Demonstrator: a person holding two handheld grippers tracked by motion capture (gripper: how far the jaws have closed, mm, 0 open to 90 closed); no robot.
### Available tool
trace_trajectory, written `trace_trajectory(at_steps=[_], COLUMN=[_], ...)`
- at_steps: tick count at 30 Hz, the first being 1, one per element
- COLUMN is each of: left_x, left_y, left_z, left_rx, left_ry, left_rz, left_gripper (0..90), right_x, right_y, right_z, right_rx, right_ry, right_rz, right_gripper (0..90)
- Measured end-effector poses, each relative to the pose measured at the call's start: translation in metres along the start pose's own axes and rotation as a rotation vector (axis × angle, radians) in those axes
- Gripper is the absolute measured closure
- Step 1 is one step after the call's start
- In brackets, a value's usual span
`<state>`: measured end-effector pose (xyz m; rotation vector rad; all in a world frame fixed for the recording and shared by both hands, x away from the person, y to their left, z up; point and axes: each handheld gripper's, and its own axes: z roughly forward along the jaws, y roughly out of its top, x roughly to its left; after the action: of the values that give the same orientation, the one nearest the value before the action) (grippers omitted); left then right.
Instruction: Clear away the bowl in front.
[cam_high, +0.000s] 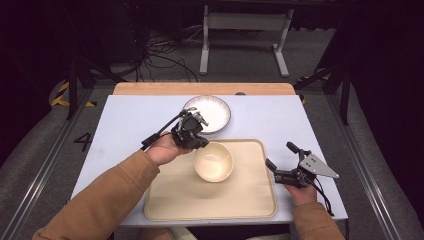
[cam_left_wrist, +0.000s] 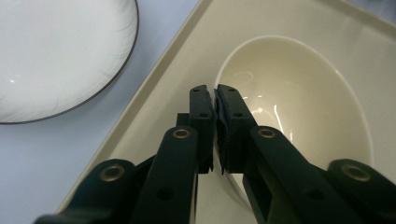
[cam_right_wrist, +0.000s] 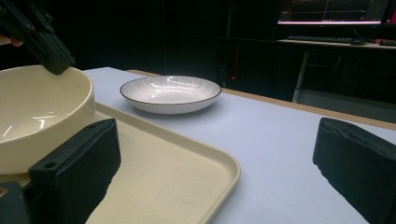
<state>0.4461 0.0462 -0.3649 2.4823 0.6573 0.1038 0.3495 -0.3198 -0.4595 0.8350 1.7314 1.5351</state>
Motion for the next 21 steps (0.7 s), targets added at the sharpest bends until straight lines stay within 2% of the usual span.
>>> trace_trajectory(at_steps=[2, 3, 5, 6, 7, 14, 21], left_x=[0.001, 0.001, 0.002, 0.002, 0.0, -0.003, -0.004], left_y=[-0.001, -0.001, -0.004, -0.004, -0.005, -0.005, -0.007], left_z=[0.002, 0.002, 0.008, 0.008, 0.012, 0.012, 0.011], left_rx=[0.028, 0.028, 0.058, 0.058, 0.084, 0.097, 0.073], left_ry=[0.015, 0.015, -0.005, -0.005, 0.004, 0.007, 0.016], left_rz=[0.006, 0.006, -0.008, -0.008, 0.0, 0.015, 0.02], left_gripper=[86.6, 86.6, 86.3, 86.0, 85.6, 85.1, 82.5], right_x=[0.0, 0.0, 0.0, 0.0, 0.0, 0.0, 0.0], right_y=[0.0, 0.0, 0.0, 0.0, 0.0, 0.0, 0.0], right_z=[0.0, 0.0, 0.0, 0.0, 0.0, 0.0, 0.0], right_rx=[0.001, 0.001, 0.001, 0.001, 0.001, 0.001, 0.0], right_ry=[-0.001, -0.001, -0.001, -0.001, -0.001, -0.001, -0.001], right_rz=[0.0, 0.0, 0.0, 0.0, 0.001, 0.001, 0.001], right_gripper=[1.2, 1.2, 1.2, 1.2, 1.2, 1.2, 1.2])
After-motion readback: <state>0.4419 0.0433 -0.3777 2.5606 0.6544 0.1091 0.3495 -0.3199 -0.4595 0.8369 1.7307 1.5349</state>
